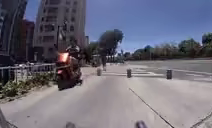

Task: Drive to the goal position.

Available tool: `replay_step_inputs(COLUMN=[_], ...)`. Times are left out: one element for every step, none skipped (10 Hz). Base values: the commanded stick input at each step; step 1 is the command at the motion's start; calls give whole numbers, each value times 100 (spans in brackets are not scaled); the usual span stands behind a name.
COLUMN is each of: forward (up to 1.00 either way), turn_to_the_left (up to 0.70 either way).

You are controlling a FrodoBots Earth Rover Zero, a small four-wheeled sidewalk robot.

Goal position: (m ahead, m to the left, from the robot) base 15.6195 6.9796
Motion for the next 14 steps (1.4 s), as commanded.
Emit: replay_step_inputs(forward=[70,70,70,70,70,70,70,70,70,70,70,70,70,70], turn_to_the_left=[0,0,0,0,0,0,0,0,0,0,0,0,0,0])
